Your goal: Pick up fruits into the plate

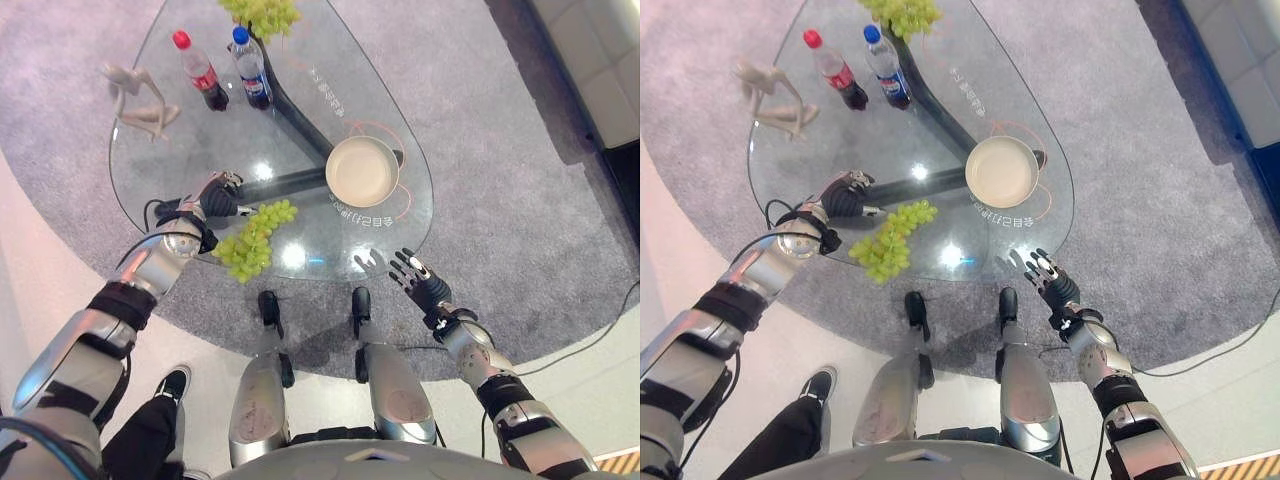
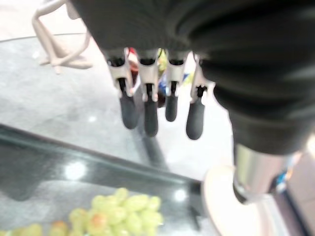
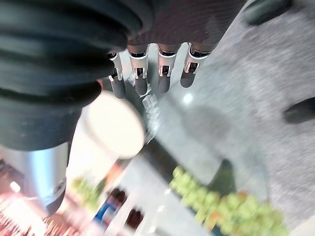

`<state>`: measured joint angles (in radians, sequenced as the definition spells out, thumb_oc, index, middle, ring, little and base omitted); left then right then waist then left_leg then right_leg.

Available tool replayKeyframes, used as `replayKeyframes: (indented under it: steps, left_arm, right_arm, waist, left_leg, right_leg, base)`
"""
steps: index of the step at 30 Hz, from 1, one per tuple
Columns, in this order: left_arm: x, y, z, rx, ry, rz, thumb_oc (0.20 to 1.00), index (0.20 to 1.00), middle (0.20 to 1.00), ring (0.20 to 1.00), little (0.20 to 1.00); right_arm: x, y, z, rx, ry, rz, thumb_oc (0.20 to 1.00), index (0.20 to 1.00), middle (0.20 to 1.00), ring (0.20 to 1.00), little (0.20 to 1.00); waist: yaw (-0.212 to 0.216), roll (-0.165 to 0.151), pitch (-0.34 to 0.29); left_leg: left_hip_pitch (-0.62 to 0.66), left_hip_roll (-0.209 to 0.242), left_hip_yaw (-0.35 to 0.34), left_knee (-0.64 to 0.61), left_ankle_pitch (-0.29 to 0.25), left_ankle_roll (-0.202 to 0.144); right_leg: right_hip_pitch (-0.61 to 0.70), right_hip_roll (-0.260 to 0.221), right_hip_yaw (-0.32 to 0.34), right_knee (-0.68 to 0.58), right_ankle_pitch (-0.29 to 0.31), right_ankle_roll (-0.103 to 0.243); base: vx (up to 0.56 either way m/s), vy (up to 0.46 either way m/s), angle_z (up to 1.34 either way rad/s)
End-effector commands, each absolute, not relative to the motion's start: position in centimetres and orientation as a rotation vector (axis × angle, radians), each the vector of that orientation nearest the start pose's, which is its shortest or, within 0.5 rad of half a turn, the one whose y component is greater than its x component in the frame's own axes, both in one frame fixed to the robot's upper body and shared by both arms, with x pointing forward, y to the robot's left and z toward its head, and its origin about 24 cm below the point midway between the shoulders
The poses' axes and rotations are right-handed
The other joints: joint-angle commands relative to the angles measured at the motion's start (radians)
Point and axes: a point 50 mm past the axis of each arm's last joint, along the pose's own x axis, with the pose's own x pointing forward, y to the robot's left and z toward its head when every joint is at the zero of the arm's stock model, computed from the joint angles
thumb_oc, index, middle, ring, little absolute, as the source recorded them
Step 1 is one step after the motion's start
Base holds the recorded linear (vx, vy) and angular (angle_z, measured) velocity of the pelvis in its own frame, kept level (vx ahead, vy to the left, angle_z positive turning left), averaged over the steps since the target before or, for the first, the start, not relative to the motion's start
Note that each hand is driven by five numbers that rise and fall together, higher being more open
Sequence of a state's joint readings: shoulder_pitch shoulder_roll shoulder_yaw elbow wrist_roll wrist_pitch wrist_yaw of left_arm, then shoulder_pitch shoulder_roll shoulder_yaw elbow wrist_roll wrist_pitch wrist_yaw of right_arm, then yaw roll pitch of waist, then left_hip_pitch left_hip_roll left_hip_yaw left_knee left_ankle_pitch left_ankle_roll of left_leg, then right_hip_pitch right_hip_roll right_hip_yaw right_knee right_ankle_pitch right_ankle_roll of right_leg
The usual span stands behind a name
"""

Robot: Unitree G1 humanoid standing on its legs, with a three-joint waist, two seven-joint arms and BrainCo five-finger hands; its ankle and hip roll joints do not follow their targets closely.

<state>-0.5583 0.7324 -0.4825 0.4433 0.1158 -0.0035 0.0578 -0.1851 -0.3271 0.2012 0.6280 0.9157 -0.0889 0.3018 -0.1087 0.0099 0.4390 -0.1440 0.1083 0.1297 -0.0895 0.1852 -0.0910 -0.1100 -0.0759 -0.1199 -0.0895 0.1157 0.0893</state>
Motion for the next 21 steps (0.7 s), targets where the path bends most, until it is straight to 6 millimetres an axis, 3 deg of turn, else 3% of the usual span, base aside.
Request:
replayKeyframes:
  steps: [1, 4, 5, 6, 7, 12, 21]
  left_arm:
    - [33.8, 24.1, 10.0, 1.011, 0.027, -0.135, 0.2, 0.2, 0.2, 0.2, 0.2]
    - [33.1, 24.6, 8.8, 1.026, 0.079, -0.143, 0.2, 0.2, 0.2, 0.2, 0.2]
    - [32.9, 24.8, 8.4, 1.037, 0.096, -0.135, 0.391, 0.391, 0.391, 0.391, 0.391]
    - [32.6, 25.2, 7.8, 1.05, 0.128, -0.117, 0.922, 0.922, 0.922, 0.922, 0.922]
    - [32.5, 25.4, 7.5, 1.057, 0.141, -0.109, 1.0, 1.0, 1.0, 1.0, 1.0]
    - [32.7, 26.5, 6.5, 1.113, 0.214, -0.039, 1.0, 1.0, 1.0, 1.0, 1.0]
    - [35.8, 27.2, 8.4, 1.296, 0.22, 0.173, 1.0, 1.0, 1.0, 1.0, 1.0]
  right_arm:
    - [25.1, -19.9, -3.5, 0.531, 0.273, 0.141, 1.0, 1.0, 1.0, 1.0, 1.0]
    - [24.5, -19.8, -4.0, 0.533, 0.298, 0.136, 1.0, 1.0, 1.0, 1.0, 1.0]
    - [24.4, -19.8, -4.2, 0.527, 0.307, 0.136, 1.0, 1.0, 1.0, 1.0, 1.0]
    - [24.1, -19.7, -4.4, 0.518, 0.325, 0.134, 1.0, 1.0, 1.0, 1.0, 1.0]
    - [24.0, -19.6, -4.6, 0.516, 0.334, 0.134, 1.0, 1.0, 1.0, 1.0, 1.0]
    - [24.1, -19.3, -4.8, 0.524, 0.366, 0.146, 1.0, 1.0, 1.0, 1.0, 1.0]
    - [26.1, -17.9, -3.8, 0.539, 0.348, 0.201, 1.0, 1.0, 1.0, 1.0, 1.0]
  waist:
    - [0.014, -0.018, -0.123]
    - [0.018, -0.019, -0.149]
    - [0.019, -0.019, -0.155]
    - [0.019, -0.02, -0.16]
    - [0.019, -0.02, -0.161]
    - [0.011, -0.031, -0.133]
    - [-0.026, -0.08, 0.002]
  left_leg:
    - [0.046, -0.041, 0.043, 0.012, -0.111, 0.014]
    - [0.072, -0.04, 0.044, 0.013, -0.118, 0.017]
    - [0.079, -0.04, 0.045, 0.014, -0.119, 0.018]
    - [0.087, -0.038, 0.047, 0.015, -0.12, 0.02]
    - [0.088, -0.038, 0.048, 0.016, -0.121, 0.02]
    - [0.074, -0.03, 0.052, 0.022, -0.119, 0.024]
    - [-0.014, -0.014, 0.068, 0.025, -0.101, 0.025]
  right_leg:
    - [-0.037, -0.005, 0.005, 0.097, -0.04, 0.026]
    - [-0.008, -0.003, 0.005, 0.094, -0.044, 0.026]
    - [-0.002, -0.003, 0.006, 0.094, -0.045, 0.026]
    - [0.006, -0.002, 0.007, 0.093, -0.045, 0.027]
    - [0.008, -0.001, 0.009, 0.094, -0.047, 0.027]
    - [-0.01, 0.008, 0.022, 0.102, -0.048, 0.022]
    - [-0.113, 0.034, 0.052, 0.111, -0.026, 0.014]
  base:
    - [0.17, -0.056, -0.05]
    - [0.17, -0.036, -0.03]
    - [0.17, -0.022, -0.02]
    - [0.12, -0.019, -0.05]
    - [0.1, -0.026, -0.06]
    - [-0.02, -0.033, -0.05]
    - [-0.14, -0.074, -0.12]
